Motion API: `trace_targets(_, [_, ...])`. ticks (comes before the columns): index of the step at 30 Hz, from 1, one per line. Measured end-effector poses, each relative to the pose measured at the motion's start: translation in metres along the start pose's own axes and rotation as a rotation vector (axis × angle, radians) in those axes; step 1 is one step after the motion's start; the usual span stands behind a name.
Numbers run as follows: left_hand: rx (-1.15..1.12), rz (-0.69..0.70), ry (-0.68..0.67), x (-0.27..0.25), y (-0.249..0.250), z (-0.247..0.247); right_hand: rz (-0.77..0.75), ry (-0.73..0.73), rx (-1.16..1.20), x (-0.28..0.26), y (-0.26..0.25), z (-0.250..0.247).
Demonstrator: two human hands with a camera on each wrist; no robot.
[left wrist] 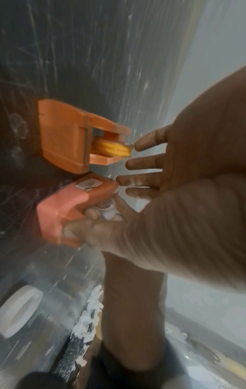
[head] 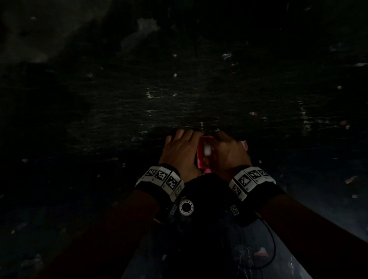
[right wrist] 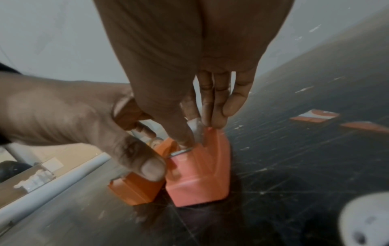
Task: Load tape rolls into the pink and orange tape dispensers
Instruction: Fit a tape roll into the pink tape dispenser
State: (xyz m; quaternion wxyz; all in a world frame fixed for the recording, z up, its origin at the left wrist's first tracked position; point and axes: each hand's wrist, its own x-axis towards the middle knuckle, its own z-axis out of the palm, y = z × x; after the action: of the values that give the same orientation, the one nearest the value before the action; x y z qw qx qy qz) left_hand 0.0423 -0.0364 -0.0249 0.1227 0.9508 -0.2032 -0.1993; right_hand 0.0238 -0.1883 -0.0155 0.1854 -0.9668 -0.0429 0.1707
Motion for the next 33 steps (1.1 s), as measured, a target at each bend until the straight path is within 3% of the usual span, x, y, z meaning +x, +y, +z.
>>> trace_targets(8, [0.004, 0.030, -0.014, 0.003, -0.004, -0.001, -0.016, -0.075, 0.022, 0.001, 0.012, -0.001])
trace_targets(13, [-0.009, 0.031, -0.009, 0.002, -0.004, -0.002, -0.080, 0.051, 0.115, -0.012, 0.023, -0.004])
trace_targets(21, [-0.006, 0.050, -0.029, 0.003, -0.003, -0.003, -0.118, 0.016, 0.049, -0.010, 0.025, 0.001])
trace_targets(33, [0.010, 0.044, -0.028, 0.004, -0.003, -0.004, -0.173, 0.090, 0.058, 0.001, 0.026, 0.002])
